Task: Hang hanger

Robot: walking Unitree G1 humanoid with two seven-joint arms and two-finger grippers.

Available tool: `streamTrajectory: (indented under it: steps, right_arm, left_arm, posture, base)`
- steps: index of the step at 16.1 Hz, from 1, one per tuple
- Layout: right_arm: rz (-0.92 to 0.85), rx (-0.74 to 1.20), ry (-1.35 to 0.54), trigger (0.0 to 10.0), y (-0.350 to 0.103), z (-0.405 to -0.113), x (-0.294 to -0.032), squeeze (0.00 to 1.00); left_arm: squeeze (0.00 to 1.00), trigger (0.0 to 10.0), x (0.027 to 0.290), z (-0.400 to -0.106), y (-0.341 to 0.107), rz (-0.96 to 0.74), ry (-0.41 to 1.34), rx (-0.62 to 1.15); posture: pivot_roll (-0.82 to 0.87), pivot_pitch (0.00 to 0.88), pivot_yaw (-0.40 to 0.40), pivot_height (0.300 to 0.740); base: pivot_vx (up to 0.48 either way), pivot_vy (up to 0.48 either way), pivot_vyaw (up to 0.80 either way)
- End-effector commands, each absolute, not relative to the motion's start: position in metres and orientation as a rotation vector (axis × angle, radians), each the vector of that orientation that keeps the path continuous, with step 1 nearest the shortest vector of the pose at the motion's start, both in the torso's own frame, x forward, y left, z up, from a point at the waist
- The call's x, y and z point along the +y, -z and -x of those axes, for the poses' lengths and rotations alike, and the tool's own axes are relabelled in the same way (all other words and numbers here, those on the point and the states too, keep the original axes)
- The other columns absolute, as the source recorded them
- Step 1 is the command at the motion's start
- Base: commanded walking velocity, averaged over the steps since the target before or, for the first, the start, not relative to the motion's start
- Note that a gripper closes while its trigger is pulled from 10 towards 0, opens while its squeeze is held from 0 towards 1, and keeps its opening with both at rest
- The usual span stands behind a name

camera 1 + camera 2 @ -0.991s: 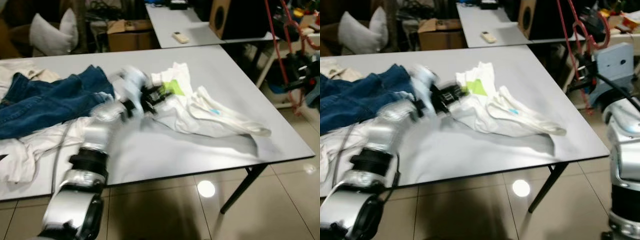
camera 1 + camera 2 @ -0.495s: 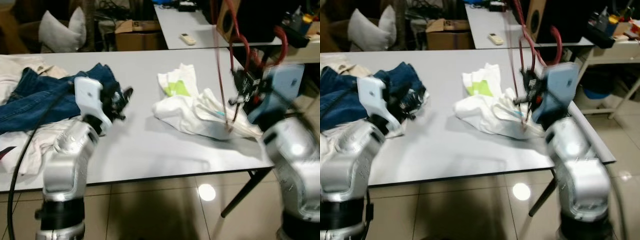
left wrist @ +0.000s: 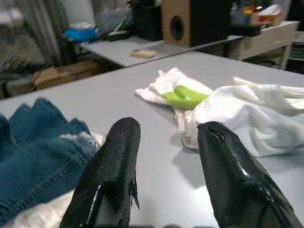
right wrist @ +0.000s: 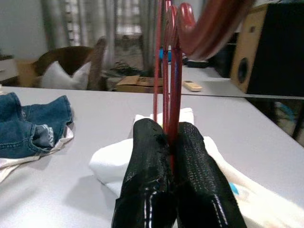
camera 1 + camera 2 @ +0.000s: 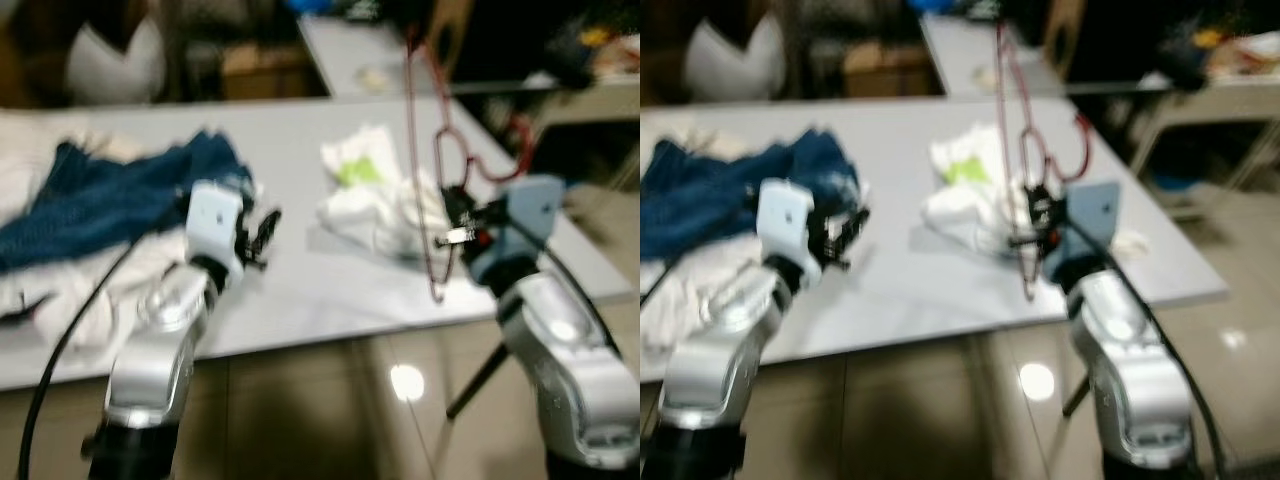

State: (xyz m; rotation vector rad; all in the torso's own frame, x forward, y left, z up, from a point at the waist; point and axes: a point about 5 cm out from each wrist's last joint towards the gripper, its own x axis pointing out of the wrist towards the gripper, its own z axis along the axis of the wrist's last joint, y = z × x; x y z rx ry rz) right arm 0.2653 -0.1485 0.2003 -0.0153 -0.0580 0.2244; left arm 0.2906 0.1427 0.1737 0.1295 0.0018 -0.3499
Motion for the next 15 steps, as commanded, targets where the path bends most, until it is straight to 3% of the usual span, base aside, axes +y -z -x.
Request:
streamTrajectory:
  steps: [1, 3, 7, 15]
  right_arm:
    - [0.05, -0.042, -0.21, 10.0, -0.195, -0.267, -0.144, 0.0]
    - [0.119, -0.041, -0.171, 10.0, -0.19, -0.265, -0.149, 0.0]
    - [0.005, -0.001, -0.135, 10.0, -0.179, -0.267, -0.159, 0.0]
    - [0.013, -0.01, -0.147, 10.0, -0.176, -0.266, -0.158, 0.0]
  left_arm:
    - [0.0, 10.0, 0.147, -0.289, -0.176, -0.164, 0.323, -0.001]
    - [0.0, 10.0, 0.145, -0.289, -0.171, -0.156, 0.324, 0.008]
    - [0.0, 10.0, 0.141, -0.288, -0.17, -0.146, 0.318, 0.006]
    - [0.0, 10.0, 0.14, -0.291, -0.168, -0.154, 0.318, 0.012]
  posture:
    - [-0.11, 0.0, 0.009, 0.74]
    - [-0.11, 0.0, -0.002, 0.74]
    - [-0.11, 0.0, -0.004, 0.74]
    - [-0.12, 0.0, -0.002, 0.74]
  base:
    - [0.0, 0.416, 0.0]
    - [0.0, 0.412, 0.0]
    - [0.0, 0.412, 0.0]
    - [0.0, 0.414, 0.0]
